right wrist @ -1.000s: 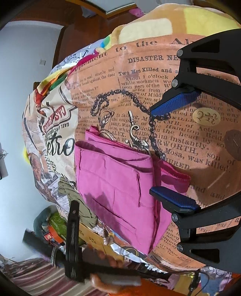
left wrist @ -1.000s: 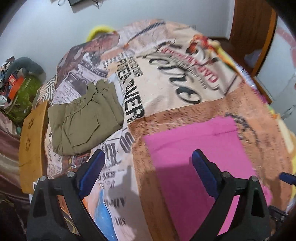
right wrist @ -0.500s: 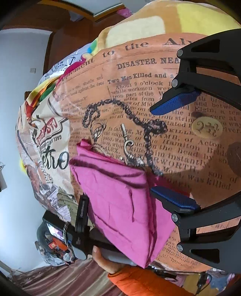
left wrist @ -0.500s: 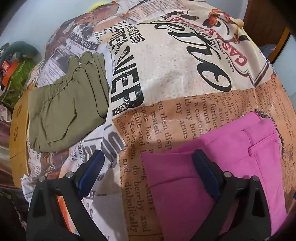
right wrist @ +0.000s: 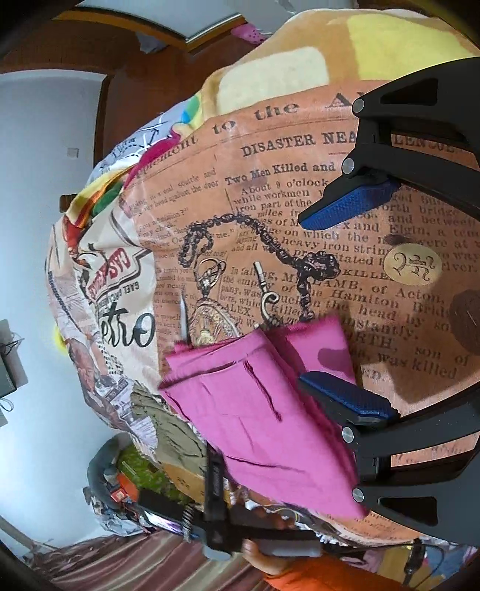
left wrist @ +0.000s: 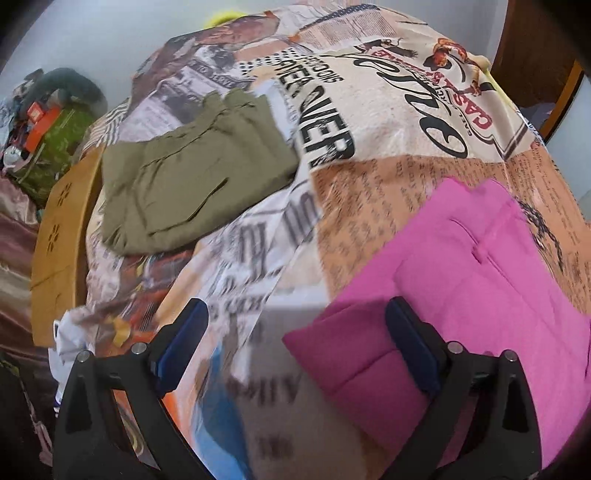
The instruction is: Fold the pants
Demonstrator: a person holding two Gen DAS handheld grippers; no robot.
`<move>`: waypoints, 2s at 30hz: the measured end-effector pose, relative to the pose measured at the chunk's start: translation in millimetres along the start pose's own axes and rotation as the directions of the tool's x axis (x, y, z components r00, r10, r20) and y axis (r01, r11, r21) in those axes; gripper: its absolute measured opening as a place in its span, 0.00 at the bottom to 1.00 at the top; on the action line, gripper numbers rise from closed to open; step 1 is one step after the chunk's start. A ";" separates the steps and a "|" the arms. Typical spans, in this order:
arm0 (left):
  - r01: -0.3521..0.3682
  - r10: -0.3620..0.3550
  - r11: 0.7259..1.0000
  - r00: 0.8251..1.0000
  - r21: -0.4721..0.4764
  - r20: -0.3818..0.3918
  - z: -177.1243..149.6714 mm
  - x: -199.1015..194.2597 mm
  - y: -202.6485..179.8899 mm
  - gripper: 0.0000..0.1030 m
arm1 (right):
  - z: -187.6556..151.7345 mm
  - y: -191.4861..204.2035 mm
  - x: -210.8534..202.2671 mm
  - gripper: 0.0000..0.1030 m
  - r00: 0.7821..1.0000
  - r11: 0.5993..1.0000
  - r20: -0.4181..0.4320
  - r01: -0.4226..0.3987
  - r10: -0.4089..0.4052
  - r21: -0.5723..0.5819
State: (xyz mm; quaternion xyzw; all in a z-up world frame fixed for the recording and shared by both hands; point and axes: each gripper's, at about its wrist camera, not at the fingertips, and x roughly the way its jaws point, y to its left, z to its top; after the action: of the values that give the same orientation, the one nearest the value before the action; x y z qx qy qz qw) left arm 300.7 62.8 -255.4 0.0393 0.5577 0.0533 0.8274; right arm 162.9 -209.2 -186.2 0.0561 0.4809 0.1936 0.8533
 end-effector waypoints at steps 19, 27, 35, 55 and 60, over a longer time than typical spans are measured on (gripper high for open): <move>0.192 -0.198 0.974 0.979 -0.120 -0.043 -89.6 -47.7 39.2 0.99 | 6.2 34.9 -7.7 0.74 1.000 0.997 0.025 0.003 -0.001 -0.080; 0.154 -0.154 0.980 0.988 -0.124 0.007 -89.1 -69.5 50.5 0.99 | 3.3 39.1 -1.8 0.74 1.000 0.997 0.010 -0.015 0.016 -0.081; 0.184 -0.181 0.980 0.982 -0.080 0.046 -81.0 -76.4 30.8 0.99 | 4.3 44.6 12.4 0.74 0.998 0.995 0.005 -0.056 0.057 -0.087; 0.063 -0.062 0.998 0.995 -0.017 0.077 -104.9 -58.3 24.5 0.99 | -8.6 52.4 24.1 0.24 0.997 0.988 -0.040 -0.071 0.066 -0.137; 0.032 -0.033 0.999 0.996 0.015 0.078 -97.8 -67.3 23.6 0.98 | -4.8 50.5 20.5 0.30 0.998 0.992 -0.037 -0.057 0.053 -0.114</move>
State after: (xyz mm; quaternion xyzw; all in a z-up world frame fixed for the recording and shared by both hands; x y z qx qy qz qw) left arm 183.9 77.8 -227.2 0.0379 0.5257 0.0343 0.8491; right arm 154.3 -155.3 -190.9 0.0166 0.4817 0.2454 0.8411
